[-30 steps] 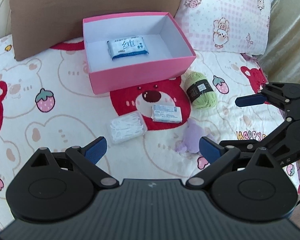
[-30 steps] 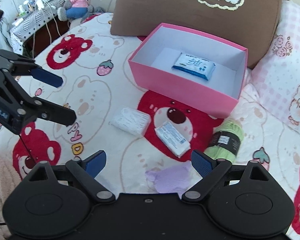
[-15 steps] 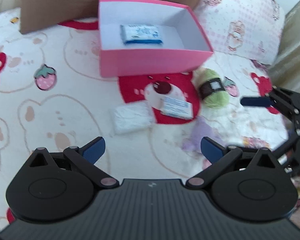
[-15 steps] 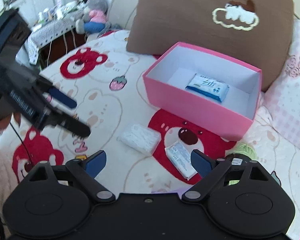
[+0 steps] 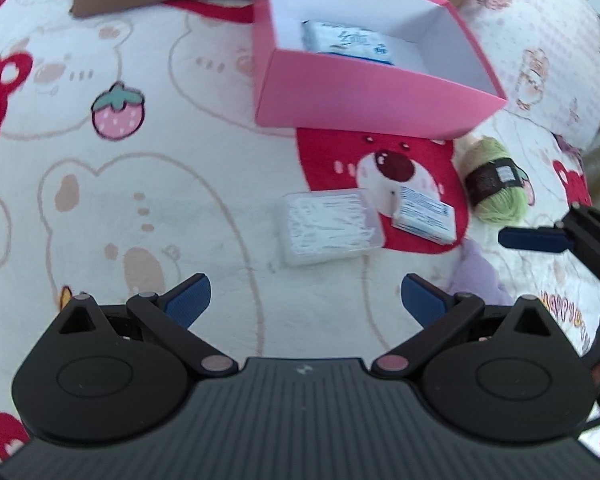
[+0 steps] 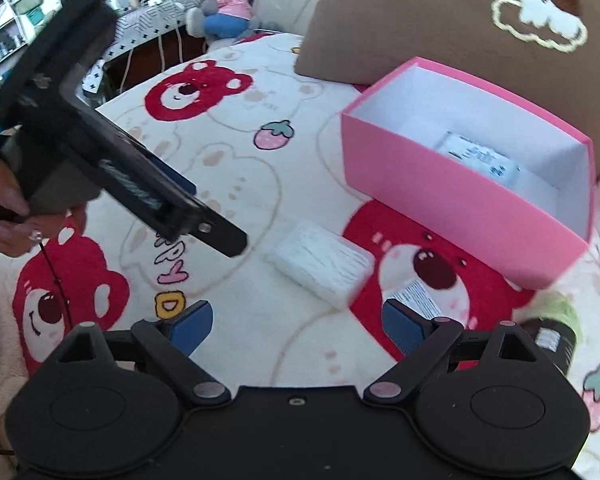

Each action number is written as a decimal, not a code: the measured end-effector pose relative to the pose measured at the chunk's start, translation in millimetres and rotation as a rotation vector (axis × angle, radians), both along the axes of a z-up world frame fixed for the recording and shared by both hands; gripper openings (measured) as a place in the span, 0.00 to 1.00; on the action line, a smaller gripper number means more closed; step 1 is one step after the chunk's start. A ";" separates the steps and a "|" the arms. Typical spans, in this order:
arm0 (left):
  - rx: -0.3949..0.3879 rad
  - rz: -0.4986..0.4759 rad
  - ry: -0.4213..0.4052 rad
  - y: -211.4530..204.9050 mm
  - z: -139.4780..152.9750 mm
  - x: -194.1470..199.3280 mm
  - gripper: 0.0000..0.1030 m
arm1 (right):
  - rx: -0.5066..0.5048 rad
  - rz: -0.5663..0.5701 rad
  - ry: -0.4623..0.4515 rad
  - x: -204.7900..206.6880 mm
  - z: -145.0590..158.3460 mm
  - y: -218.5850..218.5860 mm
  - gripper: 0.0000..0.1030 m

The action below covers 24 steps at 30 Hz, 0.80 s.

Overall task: Organize objects
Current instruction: 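Lower the open left gripper around the clear floss-pick box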

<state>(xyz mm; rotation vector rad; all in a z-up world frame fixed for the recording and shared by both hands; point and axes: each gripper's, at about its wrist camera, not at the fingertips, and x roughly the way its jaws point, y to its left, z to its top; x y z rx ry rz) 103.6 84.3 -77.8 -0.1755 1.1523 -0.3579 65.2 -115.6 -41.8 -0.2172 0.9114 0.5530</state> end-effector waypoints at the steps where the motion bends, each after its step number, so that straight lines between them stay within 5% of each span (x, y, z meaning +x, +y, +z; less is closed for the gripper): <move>1: -0.020 0.003 -0.005 0.7 -4.0 2.1 1.00 | 0.007 0.003 -0.006 0.6 -3.8 1.3 0.91; 12: -0.105 0.053 -0.019 -6.6 -26.1 15.5 0.98 | 0.042 -0.035 -0.049 5.0 -43.8 23.6 0.91; 19: -0.062 0.087 -0.046 -11.0 -38.6 20.2 0.97 | 0.017 -0.071 -0.085 19.9 -56.3 28.4 0.91; 24: -0.108 0.106 -0.071 -5.7 -47.9 23.7 0.97 | 0.012 -0.100 -0.091 29.6 -63.9 26.6 0.90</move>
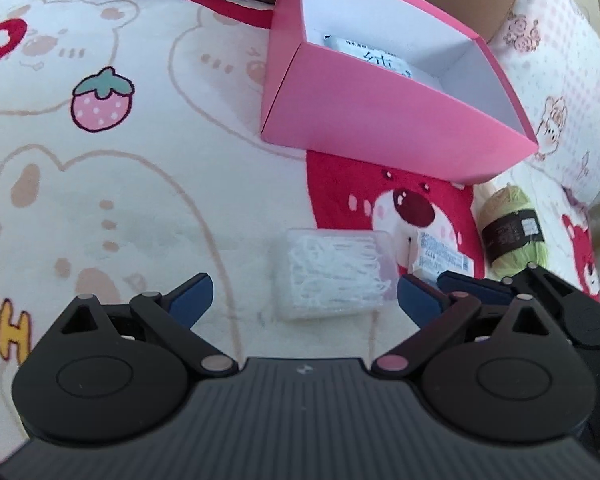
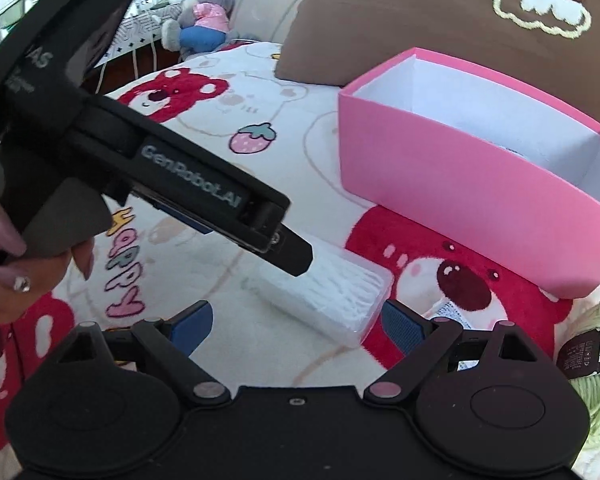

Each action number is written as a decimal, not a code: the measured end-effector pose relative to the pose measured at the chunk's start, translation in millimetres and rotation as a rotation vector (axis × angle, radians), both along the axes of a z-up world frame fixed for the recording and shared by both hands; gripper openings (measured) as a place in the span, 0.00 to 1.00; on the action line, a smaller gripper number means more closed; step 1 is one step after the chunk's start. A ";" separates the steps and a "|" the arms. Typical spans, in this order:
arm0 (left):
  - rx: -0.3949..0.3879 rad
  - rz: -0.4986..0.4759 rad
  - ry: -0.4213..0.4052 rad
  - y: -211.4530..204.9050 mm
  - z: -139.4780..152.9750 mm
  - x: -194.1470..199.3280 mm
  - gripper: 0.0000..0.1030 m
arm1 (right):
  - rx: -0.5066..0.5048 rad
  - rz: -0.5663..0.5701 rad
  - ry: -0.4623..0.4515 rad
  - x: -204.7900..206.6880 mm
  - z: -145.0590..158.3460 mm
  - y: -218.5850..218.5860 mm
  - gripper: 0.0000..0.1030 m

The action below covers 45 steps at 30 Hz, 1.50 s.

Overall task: Organize objects
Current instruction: 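Lower the open left gripper around the clear floss-pick box, then close the left gripper on the clear floss-pick box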

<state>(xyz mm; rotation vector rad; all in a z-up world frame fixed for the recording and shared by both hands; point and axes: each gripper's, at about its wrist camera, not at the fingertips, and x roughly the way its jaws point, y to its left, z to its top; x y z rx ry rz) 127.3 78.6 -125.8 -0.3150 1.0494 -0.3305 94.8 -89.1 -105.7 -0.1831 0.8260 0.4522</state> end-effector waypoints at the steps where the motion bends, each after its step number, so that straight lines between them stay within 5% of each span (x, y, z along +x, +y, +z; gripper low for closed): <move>1: -0.011 -0.001 -0.006 0.8 -1.5 0.1 0.96 | -0.004 -0.006 0.002 2.1 -2.3 -0.1 0.90; 8: -0.059 0.010 -0.016 5.9 -16.6 2.5 0.92 | -0.036 -0.030 0.014 7.5 -17.7 3.0 0.86; 15: -0.106 0.003 -0.010 8.7 -31.7 3.9 0.86 | 0.038 -0.119 0.106 15.9 -26.6 -8.7 0.86; 17: -0.100 0.010 -0.006 9.3 -33.4 2.9 0.70 | 0.039 -0.122 0.118 16.4 -32.3 -11.9 0.83; 24: -0.108 0.013 -0.042 8.4 -34.2 1.5 0.60 | 0.060 -0.138 0.097 18.9 -38.0 -17.6 0.74; 27: -0.138 0.058 -0.041 13.0 -37.2 0.6 0.43 | 0.038 -0.093 0.088 21.0 -36.1 -11.4 0.56; 30: -0.182 0.068 -0.016 16.7 -39.3 2.2 0.35 | 0.037 -0.102 0.086 22.7 -33.6 -11.6 0.50; 42: -0.221 -0.049 0.096 5.7 -33.1 -1.3 0.41 | 0.024 -0.095 0.123 7.4 -29.5 -22.2 0.54; 45: -0.236 -0.051 0.146 -1.3 -31.8 -6.0 0.44 | 0.041 -0.098 0.151 2.8 -30.6 -27.1 0.63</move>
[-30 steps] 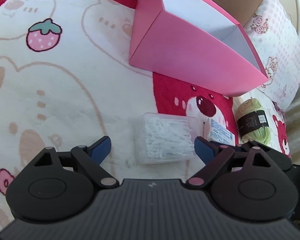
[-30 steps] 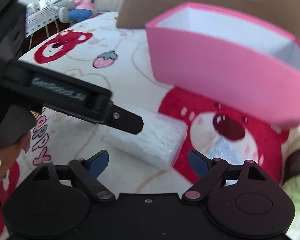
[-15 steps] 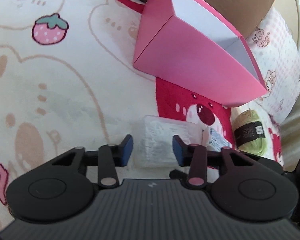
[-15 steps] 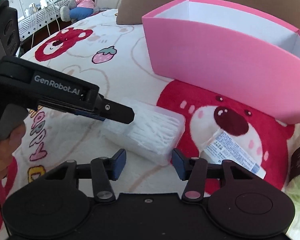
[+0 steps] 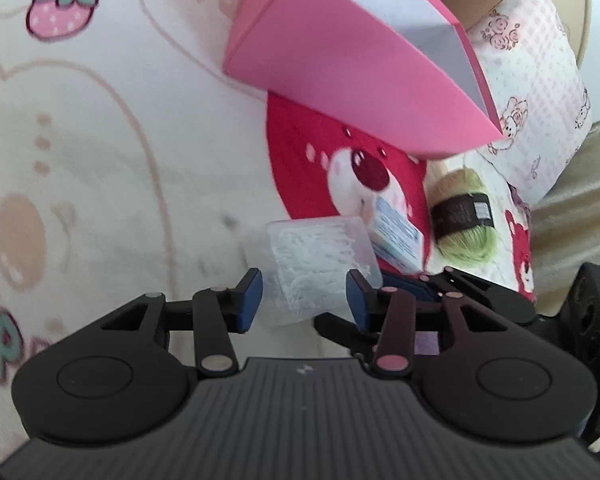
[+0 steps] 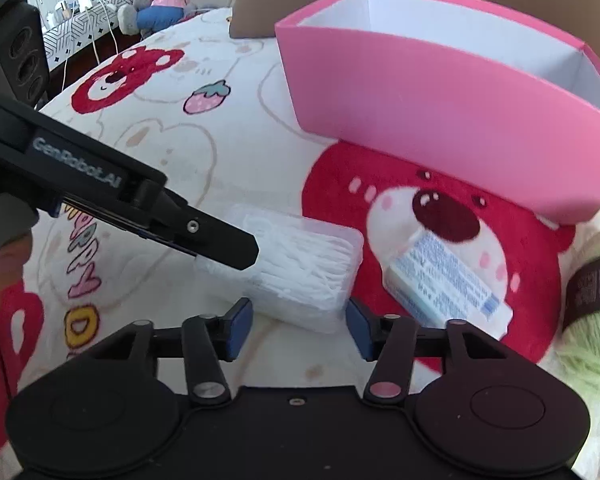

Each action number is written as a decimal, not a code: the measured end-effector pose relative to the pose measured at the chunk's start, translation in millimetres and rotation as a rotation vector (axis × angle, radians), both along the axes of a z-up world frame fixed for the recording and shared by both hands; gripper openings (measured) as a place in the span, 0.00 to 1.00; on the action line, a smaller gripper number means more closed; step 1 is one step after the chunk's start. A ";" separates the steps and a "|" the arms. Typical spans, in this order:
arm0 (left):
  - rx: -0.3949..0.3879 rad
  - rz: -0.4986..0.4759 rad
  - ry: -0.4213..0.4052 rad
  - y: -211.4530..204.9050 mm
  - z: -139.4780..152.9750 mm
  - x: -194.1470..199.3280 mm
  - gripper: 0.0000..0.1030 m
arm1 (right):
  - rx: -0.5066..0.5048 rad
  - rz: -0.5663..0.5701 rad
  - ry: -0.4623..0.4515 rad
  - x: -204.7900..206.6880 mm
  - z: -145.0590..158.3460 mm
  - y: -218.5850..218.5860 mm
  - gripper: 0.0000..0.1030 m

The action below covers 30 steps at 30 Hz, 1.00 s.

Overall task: Organize objects
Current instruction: 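Close the left gripper on the clear floss-pick box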

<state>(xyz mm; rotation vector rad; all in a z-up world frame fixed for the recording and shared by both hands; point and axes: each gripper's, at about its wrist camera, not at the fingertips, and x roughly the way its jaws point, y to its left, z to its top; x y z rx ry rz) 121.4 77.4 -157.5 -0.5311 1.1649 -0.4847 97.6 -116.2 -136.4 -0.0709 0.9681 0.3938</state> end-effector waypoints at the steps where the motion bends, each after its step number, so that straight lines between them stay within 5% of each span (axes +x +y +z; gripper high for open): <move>1: 0.011 -0.008 0.000 -3.8 0.7 -2.5 0.46 | 0.005 0.002 0.010 -1.0 -1.1 -0.1 0.67; 10: 0.019 0.028 0.008 -5.6 -11.3 -4.8 0.46 | 0.027 -0.034 0.019 7.0 -9.0 14.0 0.91; 22: -0.033 0.056 0.004 4.2 -24.1 1.8 0.45 | 0.025 -0.083 0.008 12.9 -21.4 15.4 0.99; 30: -0.038 0.068 -0.028 -1.7 -26.6 -0.9 0.47 | -0.082 -0.065 -0.073 6.4 -19.1 27.0 0.99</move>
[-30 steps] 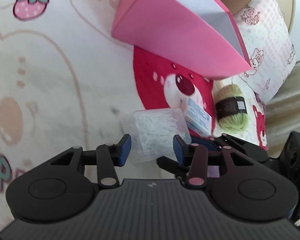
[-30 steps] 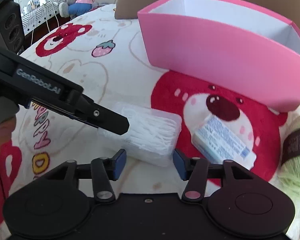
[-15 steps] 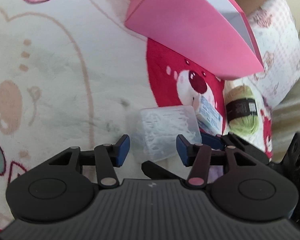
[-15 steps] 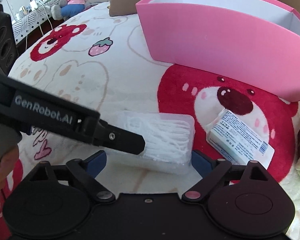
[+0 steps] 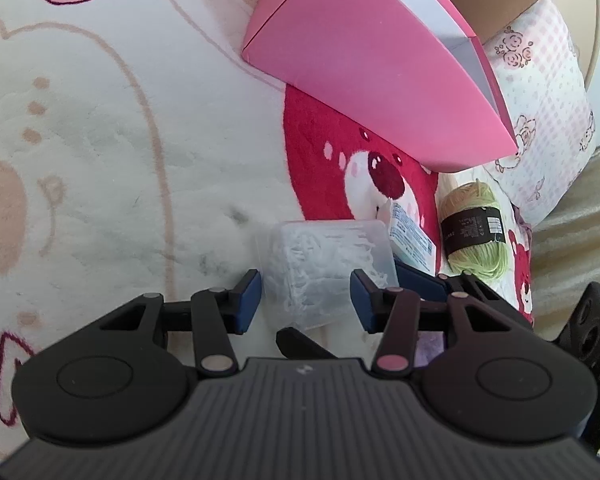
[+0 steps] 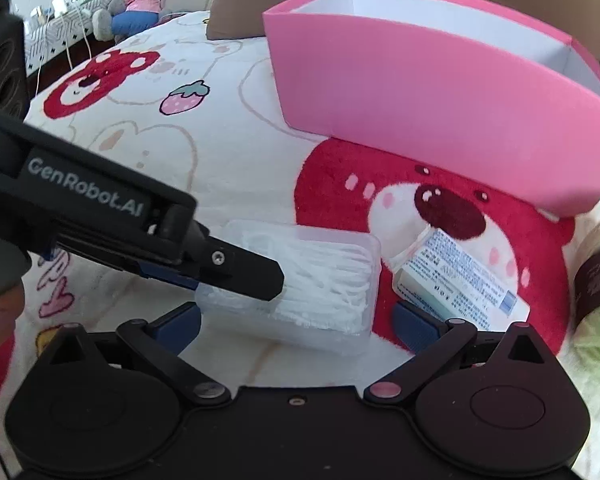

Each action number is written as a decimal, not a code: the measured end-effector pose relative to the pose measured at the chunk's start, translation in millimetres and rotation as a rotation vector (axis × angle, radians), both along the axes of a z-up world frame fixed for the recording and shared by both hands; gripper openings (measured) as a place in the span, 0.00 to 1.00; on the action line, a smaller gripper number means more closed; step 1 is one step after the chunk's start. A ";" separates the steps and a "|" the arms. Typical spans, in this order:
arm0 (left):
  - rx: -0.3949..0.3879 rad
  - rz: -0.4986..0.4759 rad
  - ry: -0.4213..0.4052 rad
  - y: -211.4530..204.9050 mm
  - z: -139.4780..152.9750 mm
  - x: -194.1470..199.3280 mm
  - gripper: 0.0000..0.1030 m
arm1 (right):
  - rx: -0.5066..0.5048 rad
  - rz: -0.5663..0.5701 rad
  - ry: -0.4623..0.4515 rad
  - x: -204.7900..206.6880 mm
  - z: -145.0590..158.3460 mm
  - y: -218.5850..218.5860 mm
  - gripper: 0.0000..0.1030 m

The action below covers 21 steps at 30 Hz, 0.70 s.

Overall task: Organize objects
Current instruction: 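Close the left gripper on the clear floss-pick box, then lift the floss-pick box with the left gripper and carry it toward the pink box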

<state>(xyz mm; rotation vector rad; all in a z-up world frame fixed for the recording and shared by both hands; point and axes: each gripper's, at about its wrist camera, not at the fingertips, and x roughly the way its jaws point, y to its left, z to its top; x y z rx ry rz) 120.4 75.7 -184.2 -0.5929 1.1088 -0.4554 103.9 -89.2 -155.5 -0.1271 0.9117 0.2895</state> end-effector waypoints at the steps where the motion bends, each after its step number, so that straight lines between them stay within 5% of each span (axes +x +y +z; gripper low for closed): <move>1: 0.010 -0.004 -0.012 -1.7 0.4 -0.5 0.48 | -0.001 -0.007 0.000 1.1 -0.3 0.7 0.99; 8: 0.056 -0.038 -0.079 -7.4 5.4 -2.5 0.48 | 0.009 -0.006 -0.019 -2.5 0.1 3.1 0.93; 21: 0.112 -0.076 -0.082 -17.3 14.6 -8.2 0.49 | -0.050 0.014 -0.019 -8.3 5.6 8.2 0.92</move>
